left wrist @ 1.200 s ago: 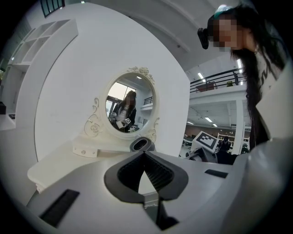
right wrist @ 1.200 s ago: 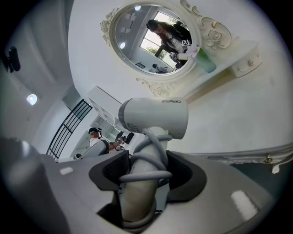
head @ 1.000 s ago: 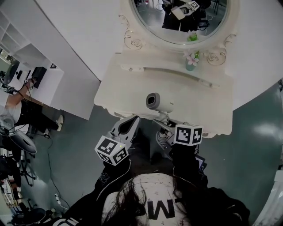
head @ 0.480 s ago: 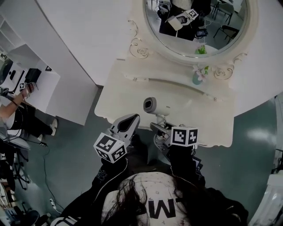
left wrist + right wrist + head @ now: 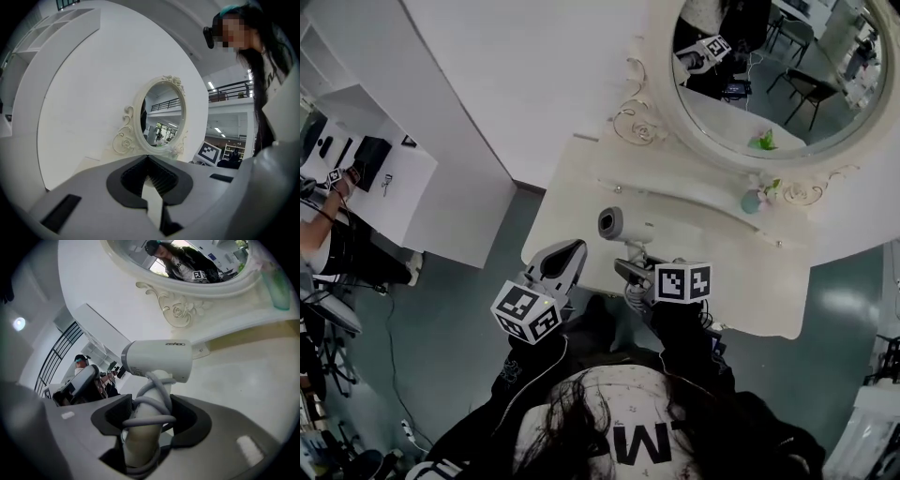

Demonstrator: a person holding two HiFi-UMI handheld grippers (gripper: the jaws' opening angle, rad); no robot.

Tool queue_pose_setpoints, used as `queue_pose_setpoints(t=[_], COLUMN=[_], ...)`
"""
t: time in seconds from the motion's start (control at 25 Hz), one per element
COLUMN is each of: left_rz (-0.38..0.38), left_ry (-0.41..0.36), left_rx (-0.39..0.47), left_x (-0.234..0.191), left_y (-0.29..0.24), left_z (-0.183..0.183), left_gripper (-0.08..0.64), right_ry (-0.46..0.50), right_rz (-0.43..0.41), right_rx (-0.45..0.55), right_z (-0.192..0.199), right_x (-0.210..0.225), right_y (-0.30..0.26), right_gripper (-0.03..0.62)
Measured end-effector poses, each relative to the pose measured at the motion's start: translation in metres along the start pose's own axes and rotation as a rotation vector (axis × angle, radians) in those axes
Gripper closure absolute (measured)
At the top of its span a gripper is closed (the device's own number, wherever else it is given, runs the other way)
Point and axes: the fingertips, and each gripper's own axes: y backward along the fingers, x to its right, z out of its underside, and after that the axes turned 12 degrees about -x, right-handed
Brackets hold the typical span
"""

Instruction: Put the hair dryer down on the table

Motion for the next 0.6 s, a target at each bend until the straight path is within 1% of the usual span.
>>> queue_pose_setpoints(t=[0.28,0.6], left_rz=[-0.010,-0.018], left_ry=[0.027,0.043], left_rx=[-0.001,-0.011], left_x=[-0.052,-0.091], left_y=[0.004,0.005], left_z=[-0.007,-0.014], left_gripper=[0.559,0.559], right_ry=[0.036,0.045], right_rz=[0.033,0.085], right_rx=[-0.105,-0.213], right_z=[-0.025,-0.048], right_x=[0.000,0.018], right_y=[-0.066,-0.129], right_gripper=[0.334,0.336])
